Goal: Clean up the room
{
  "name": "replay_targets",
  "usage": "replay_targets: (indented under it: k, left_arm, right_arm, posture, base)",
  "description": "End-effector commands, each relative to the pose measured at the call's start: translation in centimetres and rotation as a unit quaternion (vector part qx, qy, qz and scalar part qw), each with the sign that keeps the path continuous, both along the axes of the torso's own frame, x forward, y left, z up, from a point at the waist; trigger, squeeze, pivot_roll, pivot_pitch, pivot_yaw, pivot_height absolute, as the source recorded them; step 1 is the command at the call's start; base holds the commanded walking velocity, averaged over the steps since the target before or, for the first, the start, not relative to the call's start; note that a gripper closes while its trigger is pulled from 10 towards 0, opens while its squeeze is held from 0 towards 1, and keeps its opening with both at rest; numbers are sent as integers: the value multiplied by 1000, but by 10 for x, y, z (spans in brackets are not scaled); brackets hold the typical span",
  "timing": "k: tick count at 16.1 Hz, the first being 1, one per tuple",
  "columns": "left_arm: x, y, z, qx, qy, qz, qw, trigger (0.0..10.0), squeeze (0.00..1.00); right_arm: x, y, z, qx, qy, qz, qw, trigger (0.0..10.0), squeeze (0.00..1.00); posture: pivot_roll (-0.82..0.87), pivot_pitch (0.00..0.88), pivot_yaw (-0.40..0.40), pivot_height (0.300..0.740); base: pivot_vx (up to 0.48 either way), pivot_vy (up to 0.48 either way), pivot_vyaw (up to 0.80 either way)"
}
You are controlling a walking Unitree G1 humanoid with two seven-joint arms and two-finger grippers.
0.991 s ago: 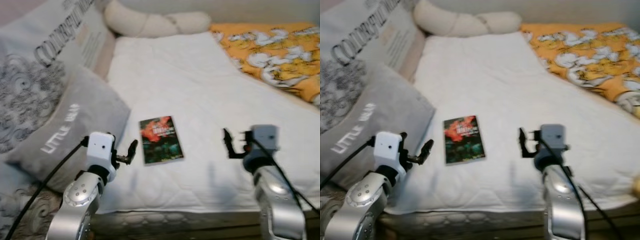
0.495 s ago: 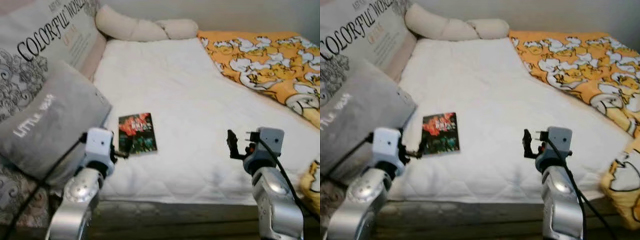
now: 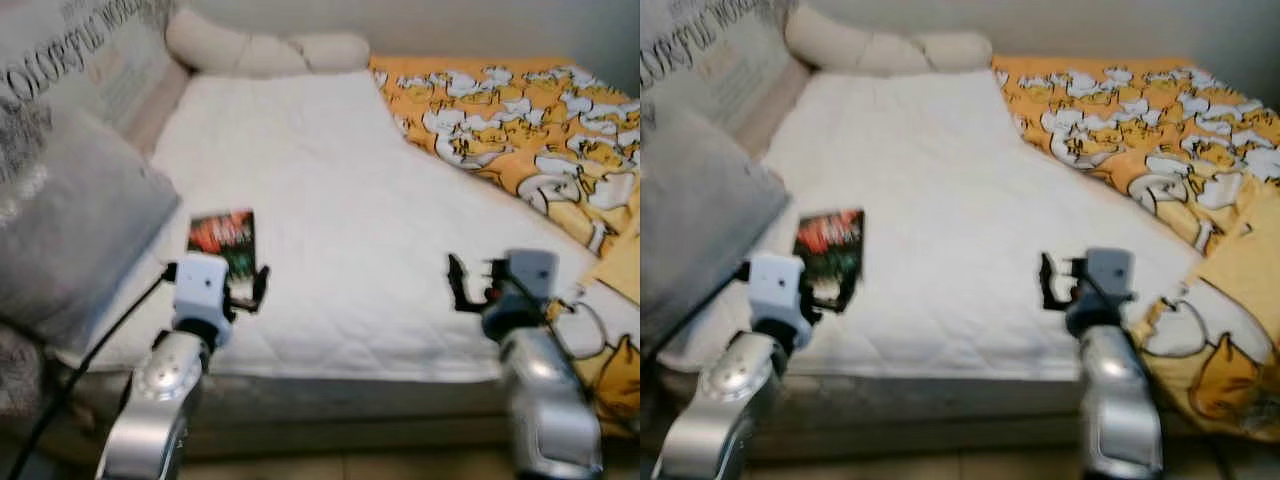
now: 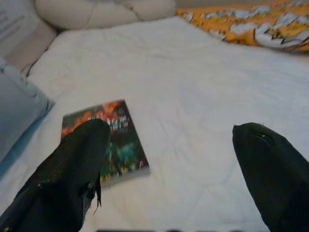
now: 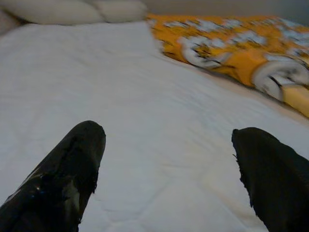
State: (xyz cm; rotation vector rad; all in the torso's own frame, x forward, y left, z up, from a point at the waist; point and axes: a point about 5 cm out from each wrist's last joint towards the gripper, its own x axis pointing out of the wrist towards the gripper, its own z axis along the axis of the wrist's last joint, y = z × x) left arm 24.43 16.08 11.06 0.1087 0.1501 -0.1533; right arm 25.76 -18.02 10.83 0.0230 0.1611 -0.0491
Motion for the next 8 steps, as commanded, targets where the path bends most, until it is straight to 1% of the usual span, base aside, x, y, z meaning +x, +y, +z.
replay_targets:
  k: [1, 2, 3, 4, 5, 6, 7, 8]
  left_arm:
    - [1, 0, 1, 2, -4, 2, 1000, 10000, 580]
    - [1, -1, 1, 0, -4, 1, 1000, 10000, 580]
    - [1, -2, 1, -1, -5, 2, 1000, 10000, 580]
    - [1, -2, 1, -1, -6, 3, 1000, 10000, 580]
    - [1, -2, 1, -2, -6, 4, 1000, 10000, 580]
    - [3, -1, 1, -7, -9, 12, 1000, 10000, 557]
    - [3, -1, 1, -7, -9, 12, 1000, 10000, 557]
    - [4, -1, 3, -12, -19, 16, 1000, 10000, 569]
  right_arm:
    - [2, -3, 8, -19, -26, -11, 999, 10000, 1000]
    - [4, -5, 10, -10, -27, -20, 999, 10000, 1000]
    - [5, -4, 10, 14, -25, -18, 999, 10000, 1000]
    - [5, 1, 10, 53, -21, -7, 998, 10000, 1000]
    - [5, 1, 10, 54, -23, -6, 998, 10000, 1000]
    - [4, 2, 9, 1, -26, 9, 1000, 10000, 1000]
    - [4, 2, 9, 1, -26, 9, 1000, 10000, 1000]
    - [5, 0, 7, -15, -22, 1, 1000, 10000, 1000]
  posture:
    - [32, 0, 7, 740]
    - [32, 0, 4, 740]
    - [31, 0, 3, 740]
    - [31, 0, 2, 740]
    - [31, 0, 2, 740]
    - [30, 0, -1, 740]
    - [30, 0, -1, 740]
    - [30, 0, -1, 740]
  base:
    - [0, -379, 0]
    - [0, -375, 0]
    - [0, -368, 0]
    - [0, -341, 0]
    - [0, -341, 0]
    - [0, 0, 0]
    - [0, 0, 0]
    - [0, 0, 0]
